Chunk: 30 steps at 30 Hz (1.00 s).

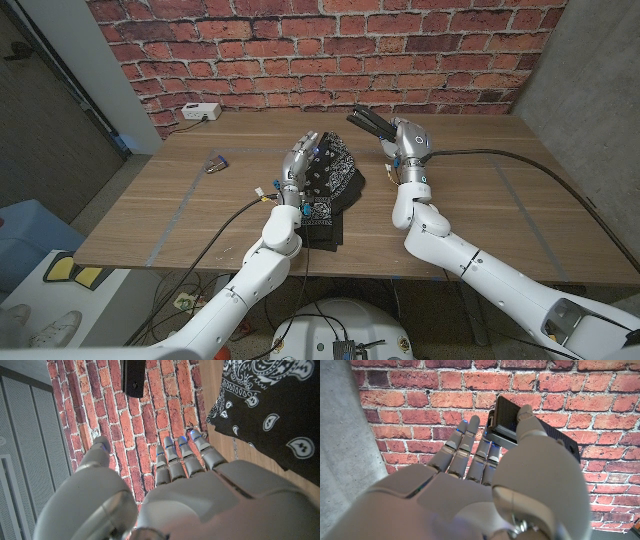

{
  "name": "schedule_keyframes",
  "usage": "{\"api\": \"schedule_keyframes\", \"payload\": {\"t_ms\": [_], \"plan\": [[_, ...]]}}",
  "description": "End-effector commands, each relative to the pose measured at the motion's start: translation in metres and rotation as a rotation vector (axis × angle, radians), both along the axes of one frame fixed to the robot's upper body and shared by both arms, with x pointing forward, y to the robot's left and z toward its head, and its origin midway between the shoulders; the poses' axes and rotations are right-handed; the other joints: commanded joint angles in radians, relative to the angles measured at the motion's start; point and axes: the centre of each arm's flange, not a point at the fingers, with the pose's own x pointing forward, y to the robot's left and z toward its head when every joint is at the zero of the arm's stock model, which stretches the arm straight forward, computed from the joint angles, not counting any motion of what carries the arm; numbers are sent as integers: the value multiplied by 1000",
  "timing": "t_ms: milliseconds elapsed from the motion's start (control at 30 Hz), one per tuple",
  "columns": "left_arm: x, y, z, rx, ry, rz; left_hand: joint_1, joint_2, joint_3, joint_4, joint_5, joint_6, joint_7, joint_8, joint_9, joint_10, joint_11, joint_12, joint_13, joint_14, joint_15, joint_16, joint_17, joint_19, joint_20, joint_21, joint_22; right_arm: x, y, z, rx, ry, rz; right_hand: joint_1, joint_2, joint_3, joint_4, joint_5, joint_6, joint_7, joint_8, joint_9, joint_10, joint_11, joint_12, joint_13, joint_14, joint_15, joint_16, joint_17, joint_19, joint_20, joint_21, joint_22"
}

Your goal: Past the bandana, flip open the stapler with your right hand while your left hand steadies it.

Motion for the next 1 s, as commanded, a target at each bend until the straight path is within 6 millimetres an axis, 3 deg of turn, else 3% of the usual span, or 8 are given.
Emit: {"api": "schedule_keyframes", "payload": {"t_ms": [33,233,500,733,1000], "plan": [[-1,-9,2,-56,-28,45,91,59,19,1,3,31,0,12,6,37,2,15,11,32,-62,12,10,23,11,10,6,-2,4,-5,-22,-71,5,31,47,68,58,4,117,-113,21,25,91,-81,9,0,9,-182,-7,7,10,-11,7,1],[1,-15,3,-68,-19,34,107,61,12,2,-8,47,2,16,7,47,-3,18,14,49,-67,17,11,31,9,14,6,-2,5,-6,-30,-101,17,33,46,68,56,4,118,-114,21,24,93,-82,9,-2,12,-182,-7,10,10,-11,8,1],[4,-19,5,-47,-8,17,68,2,-40,16,-8,58,0,15,7,60,-8,22,19,60,-74,18,12,41,4,16,6,-1,6,-6,-47,-115,23,34,44,68,54,4,126,-113,21,21,100,-80,10,-4,16,-181,-12,16,13,-8,14,1],[3,-22,5,-71,-2,-4,52,-24,-73,22,2,103,11,27,7,103,0,36,23,100,-85,27,10,60,0,23,6,0,6,-12,-49,-141,43,33,44,69,54,4,128,-113,20,20,103,-80,9,-8,19,-181,-16,18,14,-9,16,1],[1,-22,10,-45,-16,-12,92,10,-73,19,12,147,20,36,7,149,-12,49,26,151,-93,40,8,87,-5,31,7,-1,5,-10,-53,-149,51,34,43,69,52,3,131,-112,19,17,103,-82,8,-8,25,-181,-21,23,12,-10,18,0]]}}
